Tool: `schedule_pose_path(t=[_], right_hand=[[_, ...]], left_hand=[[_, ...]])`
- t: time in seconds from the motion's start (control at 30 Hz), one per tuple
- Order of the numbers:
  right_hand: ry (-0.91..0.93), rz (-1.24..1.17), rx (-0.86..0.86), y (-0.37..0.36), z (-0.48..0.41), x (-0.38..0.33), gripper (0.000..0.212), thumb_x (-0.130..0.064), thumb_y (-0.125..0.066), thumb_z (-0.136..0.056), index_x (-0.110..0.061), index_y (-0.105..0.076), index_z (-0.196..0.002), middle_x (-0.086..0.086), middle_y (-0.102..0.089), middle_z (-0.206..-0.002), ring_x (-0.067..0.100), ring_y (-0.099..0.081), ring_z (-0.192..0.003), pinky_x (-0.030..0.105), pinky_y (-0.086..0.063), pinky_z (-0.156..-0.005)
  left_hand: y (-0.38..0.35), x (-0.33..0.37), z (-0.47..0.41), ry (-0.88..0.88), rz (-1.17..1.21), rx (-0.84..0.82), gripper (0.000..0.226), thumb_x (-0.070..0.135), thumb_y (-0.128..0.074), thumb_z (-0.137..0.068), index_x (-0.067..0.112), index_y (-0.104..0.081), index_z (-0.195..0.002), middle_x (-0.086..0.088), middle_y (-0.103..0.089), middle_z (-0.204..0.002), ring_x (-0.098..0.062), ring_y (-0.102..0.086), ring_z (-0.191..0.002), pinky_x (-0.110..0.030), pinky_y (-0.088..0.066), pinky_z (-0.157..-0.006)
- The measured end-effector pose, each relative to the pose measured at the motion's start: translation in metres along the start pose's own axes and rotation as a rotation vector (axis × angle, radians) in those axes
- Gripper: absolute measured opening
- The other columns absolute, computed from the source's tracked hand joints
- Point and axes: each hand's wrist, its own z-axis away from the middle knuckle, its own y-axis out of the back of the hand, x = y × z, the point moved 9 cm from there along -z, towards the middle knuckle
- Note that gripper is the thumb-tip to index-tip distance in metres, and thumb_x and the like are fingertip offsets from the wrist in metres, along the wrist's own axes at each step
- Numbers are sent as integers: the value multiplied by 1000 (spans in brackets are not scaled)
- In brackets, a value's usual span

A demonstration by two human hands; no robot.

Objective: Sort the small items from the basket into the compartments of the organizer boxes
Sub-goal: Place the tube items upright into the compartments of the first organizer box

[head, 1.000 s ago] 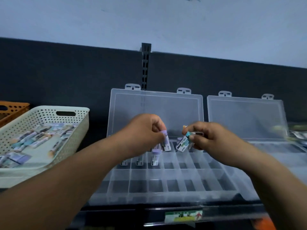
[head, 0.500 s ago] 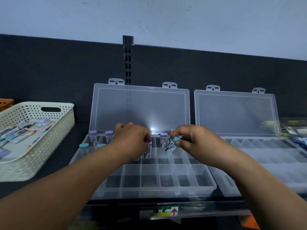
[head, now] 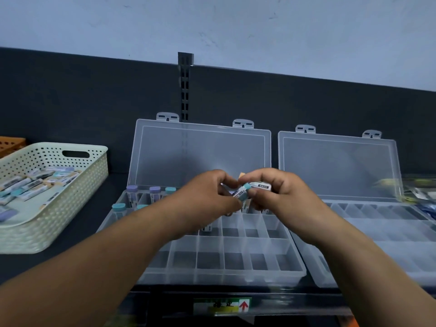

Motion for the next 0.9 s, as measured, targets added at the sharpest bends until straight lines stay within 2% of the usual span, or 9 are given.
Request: schedule_pose_path(t=[0.1, 0.2, 0.27, 0.37, 0.47, 0.57, 0.67, 0.8, 0.9], right_hand=[[-30, -141, 17, 3, 3, 6, 25, -12, -50, -98, -25, -70, -107, -4, -70, -80, 12, -60, -72, 22, -53, -70], [-87, -398, 43, 9, 6, 16, 33, -12, -42, -101, -30, -63, -119, 1, -71, -87, 15, -57, -77, 26, -48, -70], [-116, -459, 64, 14, 8, 20, 36, -10, -44, -100, -32, -57, -124, 5, -73, -94, 13, -57, -78, 26, -44, -71], [-138, -484, 85, 17, 12, 20, 24, -2, -49, -96, -17, -62, -110, 5, -74, -93, 8, -59, -73, 25, -43, -70], [-169, -490, 132, 24, 15, 26, 20, 10, -51, -90, -7, -60, -93, 9, -72, -90, 10, -63, -69, 27, -49, -69], [-166, -414, 119, 26, 17, 27, 19, 6, -48, -94, -10, -57, -98, 3, -65, -80, 12, -60, -67, 27, -52, -69], [-139, -172, 89, 24, 19, 25, 15, -18, -43, -101, -21, -58, -103, -14, -59, -70, 10, -51, -69, 29, -50, -76], [-49, 105, 95, 25, 19, 15, 16, -25, -48, -99, -25, -64, -96, 8, -58, -84, 9, -51, -72, 15, -44, -68], [-47, 187, 115, 28, 17, 18, 12, -20, -58, -95, -26, -69, -94, 10, -64, -90, 23, -58, -81, 28, -50, -74]], left_hand=[[2, 0, 0, -2, 92, 29, 14, 13, -67, -86, 23, -65, -97, -1, -74, -87, -20, -69, -88, -30, -52, -74], [5, 0, 0, 3, 165, 38, 16, 11, -63, -90, 25, -67, -94, 2, -75, -86, -21, -68, -94, -35, -52, -88], [6, 1, 1, 7, 219, 46, 16, 10, -61, -91, 24, -68, -95, 4, -75, -84, -21, -67, -90, -36, -51, -87], [6, 4, 1, 26, 246, 55, 19, 5, -63, -88, 19, -64, -100, -1, -72, -87, -15, -64, -76, -28, -51, -69], [0, 7, 0, 28, 256, 35, 32, 1, -66, -84, 20, -60, -109, -8, -70, -91, -15, -64, -69, -27, -52, -61], [-2, 11, 0, 4, 210, 39, 24, 1, -66, -85, 17, -61, -102, -9, -69, -84, -15, -63, -65, -29, -54, -62], [0, 15, -1, -22, 122, 77, 7, 9, -63, -89, 16, -61, -91, -7, -69, -80, -15, -62, -68, -23, -55, -62], [1, 18, -5, -71, -66, 100, 10, 11, -64, -88, 20, -61, -86, -3, -68, -83, -18, -64, -80, -30, -55, -74], [0, 16, -9, -83, -224, 101, 13, 10, -64, -87, 22, -60, -85, 2, -65, -83, -14, -62, -77, -27, -52, -68]])
